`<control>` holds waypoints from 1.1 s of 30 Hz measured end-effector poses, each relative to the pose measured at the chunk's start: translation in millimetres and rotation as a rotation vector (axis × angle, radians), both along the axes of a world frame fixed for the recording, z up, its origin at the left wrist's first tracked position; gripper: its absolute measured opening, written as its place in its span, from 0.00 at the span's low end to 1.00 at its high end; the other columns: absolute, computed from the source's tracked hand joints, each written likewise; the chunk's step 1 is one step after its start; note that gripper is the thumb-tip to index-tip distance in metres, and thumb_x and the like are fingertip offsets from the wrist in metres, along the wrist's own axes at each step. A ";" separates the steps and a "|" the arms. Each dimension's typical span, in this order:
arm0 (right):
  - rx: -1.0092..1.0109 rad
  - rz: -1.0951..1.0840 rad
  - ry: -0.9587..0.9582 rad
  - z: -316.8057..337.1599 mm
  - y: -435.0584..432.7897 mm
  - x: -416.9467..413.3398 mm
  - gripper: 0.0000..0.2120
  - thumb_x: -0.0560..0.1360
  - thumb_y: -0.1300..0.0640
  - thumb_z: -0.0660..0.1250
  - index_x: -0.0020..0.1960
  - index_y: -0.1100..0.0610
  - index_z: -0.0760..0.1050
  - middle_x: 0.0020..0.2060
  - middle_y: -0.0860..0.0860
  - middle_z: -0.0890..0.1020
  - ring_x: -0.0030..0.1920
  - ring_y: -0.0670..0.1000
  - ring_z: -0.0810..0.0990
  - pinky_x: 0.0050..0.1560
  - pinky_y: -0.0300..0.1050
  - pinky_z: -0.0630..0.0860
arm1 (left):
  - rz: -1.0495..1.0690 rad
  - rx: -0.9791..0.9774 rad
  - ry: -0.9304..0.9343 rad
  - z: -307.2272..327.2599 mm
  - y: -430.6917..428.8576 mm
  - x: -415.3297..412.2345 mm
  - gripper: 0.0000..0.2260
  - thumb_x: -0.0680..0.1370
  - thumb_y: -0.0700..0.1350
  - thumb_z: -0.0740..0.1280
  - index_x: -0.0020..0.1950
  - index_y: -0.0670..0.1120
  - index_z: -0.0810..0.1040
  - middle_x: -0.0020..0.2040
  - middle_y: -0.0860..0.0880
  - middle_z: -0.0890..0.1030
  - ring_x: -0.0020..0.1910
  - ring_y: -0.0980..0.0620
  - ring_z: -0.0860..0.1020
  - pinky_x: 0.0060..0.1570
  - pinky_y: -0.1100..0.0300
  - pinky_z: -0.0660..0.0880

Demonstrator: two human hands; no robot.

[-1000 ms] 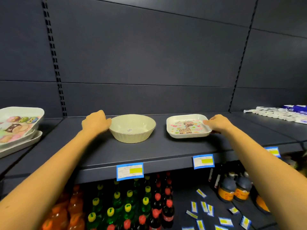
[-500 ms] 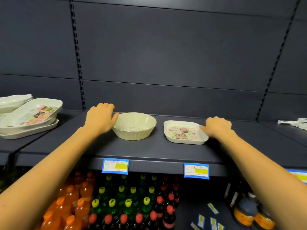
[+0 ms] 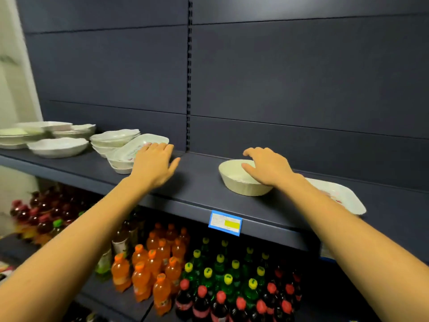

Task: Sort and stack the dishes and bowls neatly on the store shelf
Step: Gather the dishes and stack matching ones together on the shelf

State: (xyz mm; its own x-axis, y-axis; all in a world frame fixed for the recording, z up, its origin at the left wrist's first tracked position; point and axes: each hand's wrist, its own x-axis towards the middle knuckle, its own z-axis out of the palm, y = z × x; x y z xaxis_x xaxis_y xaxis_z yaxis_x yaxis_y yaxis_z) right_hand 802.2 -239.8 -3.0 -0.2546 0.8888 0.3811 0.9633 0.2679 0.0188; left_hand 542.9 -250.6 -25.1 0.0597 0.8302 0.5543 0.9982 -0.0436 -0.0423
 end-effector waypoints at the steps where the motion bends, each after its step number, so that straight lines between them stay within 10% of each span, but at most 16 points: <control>1: -0.002 0.024 -0.016 -0.1 0.5 -12.8 0.22 0.80 0.47 0.55 0.73 0.51 0.63 0.70 0.51 0.71 0.68 0.55 0.70 0.61 0.52 0.72 | 0.008 -0.006 -0.003 -0.9 -3.4 -10.7 0.20 0.79 0.51 0.58 0.65 0.41 0.72 0.64 0.40 0.76 0.63 0.39 0.73 0.61 0.49 0.66; 33: -0.059 0.009 -0.015 -1.2 44.9 -335.0 0.22 0.80 0.49 0.55 0.72 0.52 0.66 0.70 0.52 0.71 0.68 0.55 0.70 0.60 0.50 0.71 | 0.076 -0.148 0.093 -9.5 8.4 -317.7 0.21 0.81 0.54 0.53 0.66 0.43 0.70 0.63 0.43 0.75 0.64 0.43 0.72 0.59 0.51 0.68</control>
